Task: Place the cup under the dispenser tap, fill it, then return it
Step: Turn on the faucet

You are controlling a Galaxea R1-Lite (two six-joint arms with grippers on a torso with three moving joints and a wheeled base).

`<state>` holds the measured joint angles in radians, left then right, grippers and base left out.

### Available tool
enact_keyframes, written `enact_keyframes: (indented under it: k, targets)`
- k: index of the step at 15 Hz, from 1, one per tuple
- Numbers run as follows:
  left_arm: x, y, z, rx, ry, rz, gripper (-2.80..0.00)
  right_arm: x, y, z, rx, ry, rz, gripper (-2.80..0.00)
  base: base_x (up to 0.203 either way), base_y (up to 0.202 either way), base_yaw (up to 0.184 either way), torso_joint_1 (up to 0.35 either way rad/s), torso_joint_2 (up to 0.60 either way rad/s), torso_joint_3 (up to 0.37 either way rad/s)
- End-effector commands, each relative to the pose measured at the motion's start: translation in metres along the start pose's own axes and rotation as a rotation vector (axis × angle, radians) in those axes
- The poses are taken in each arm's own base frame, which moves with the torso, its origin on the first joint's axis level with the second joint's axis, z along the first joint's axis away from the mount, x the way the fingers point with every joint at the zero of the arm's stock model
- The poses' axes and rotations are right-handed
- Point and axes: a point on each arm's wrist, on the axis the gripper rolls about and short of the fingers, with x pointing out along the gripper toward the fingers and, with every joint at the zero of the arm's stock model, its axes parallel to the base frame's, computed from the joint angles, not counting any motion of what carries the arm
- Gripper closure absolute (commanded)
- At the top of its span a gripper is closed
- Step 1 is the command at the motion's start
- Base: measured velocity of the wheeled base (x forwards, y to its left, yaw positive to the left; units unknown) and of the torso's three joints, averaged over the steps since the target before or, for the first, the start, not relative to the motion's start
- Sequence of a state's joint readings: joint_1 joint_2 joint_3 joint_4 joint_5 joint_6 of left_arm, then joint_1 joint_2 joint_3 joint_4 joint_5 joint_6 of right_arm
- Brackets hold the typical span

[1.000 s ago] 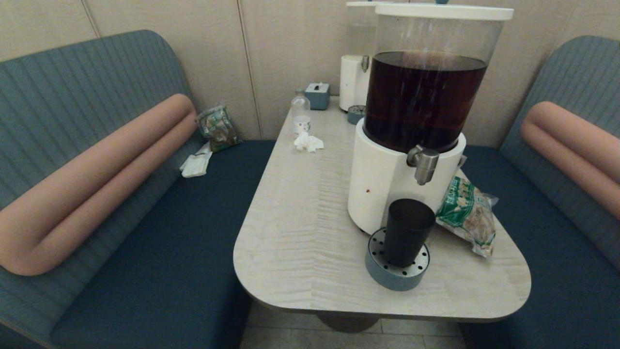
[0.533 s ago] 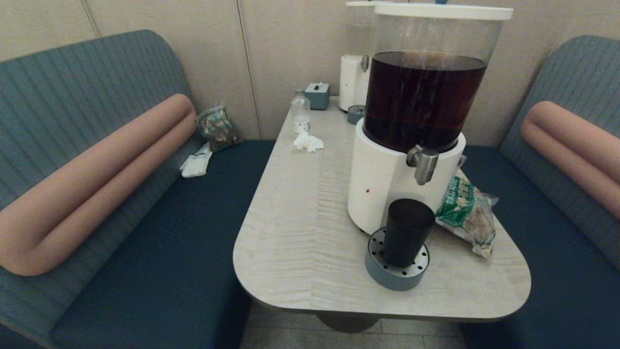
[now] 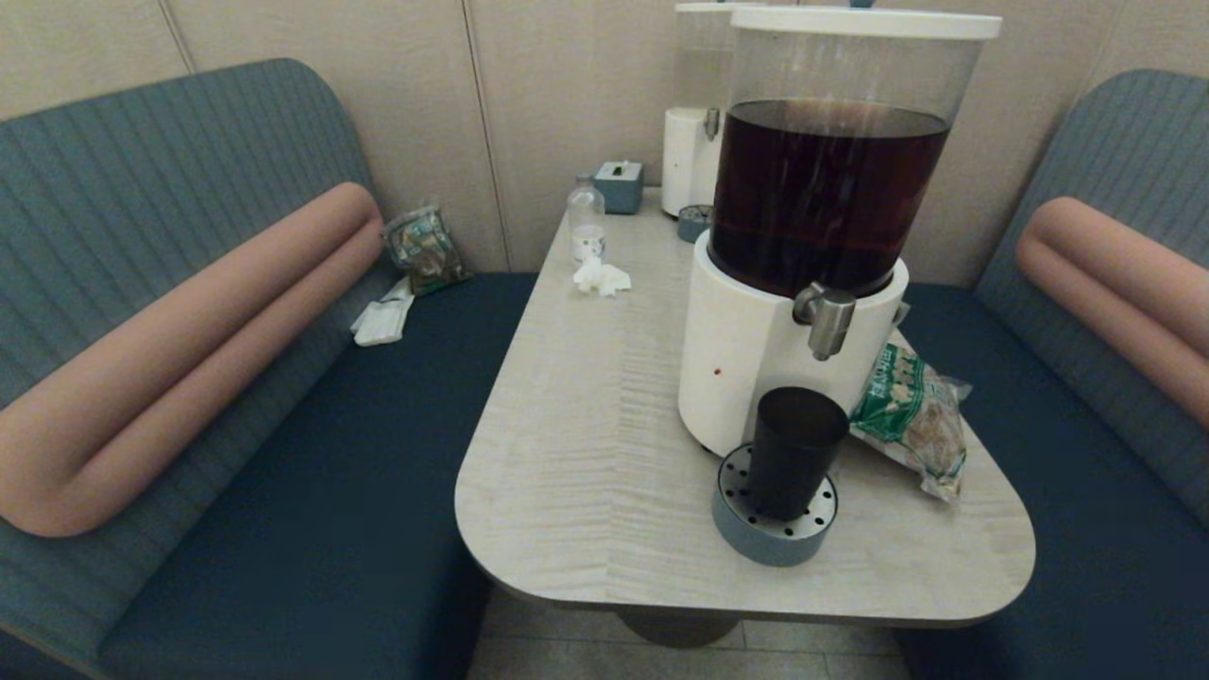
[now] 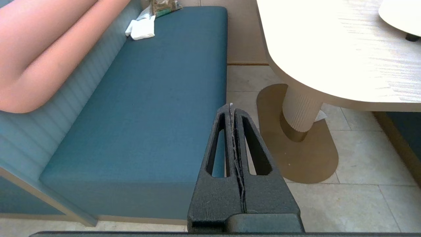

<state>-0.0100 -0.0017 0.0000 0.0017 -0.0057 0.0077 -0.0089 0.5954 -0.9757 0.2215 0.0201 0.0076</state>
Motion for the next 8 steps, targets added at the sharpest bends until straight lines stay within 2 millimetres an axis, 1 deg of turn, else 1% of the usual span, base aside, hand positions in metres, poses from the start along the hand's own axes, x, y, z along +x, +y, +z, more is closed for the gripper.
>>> enact_keyframes:
  k: [1,2,3,4,6,7,8]
  targets:
    - [0.0,0.0,0.0,0.0,0.0,0.0,0.0,0.102,-0.002,0.04,0.01,0.181,-0.012,0.0,0.0,0.0,0.0,0.0,0.0,0.0]
    - [0.0,0.0,0.0,0.0,0.0,0.0,0.0,0.13,-0.002,0.051,0.017,0.244,-0.017,0.0,0.0,0.0,0.0,0.0,0.0,0.0]
    - [0.0,0.0,0.0,0.0,0.0,-0.001,0.0,0.152,-0.002,0.058,0.028,0.317,-0.012,0.0,0.0,0.0,0.0,0.0,0.0,0.0]
    - [0.0,0.0,0.0,0.0,0.0,0.0,0.0,0.169,0.001,0.058,0.04,0.401,0.013,0.0,0.0,0.0,0.0,0.0,0.0,0.0]
    - [0.0,0.0,0.0,0.0,0.0,-0.001,0.0,0.194,0.016,0.048,0.095,0.601,0.208,0.0,0.0,0.0,0.0,0.0,0.0,0.0]
    - [0.0,0.0,0.0,0.0,0.0,-0.001,0.0,0.202,0.021,0.044,0.133,0.657,0.294,0.0,0.0,0.0,0.0,0.0,0.0,0.0]
    - [0.0,0.0,0.0,0.0,0.0,0.0,0.0,0.211,0.025,0.039,0.155,0.69,0.339,0.0,0.0,0.0,0.0,0.0,0.0,0.0]
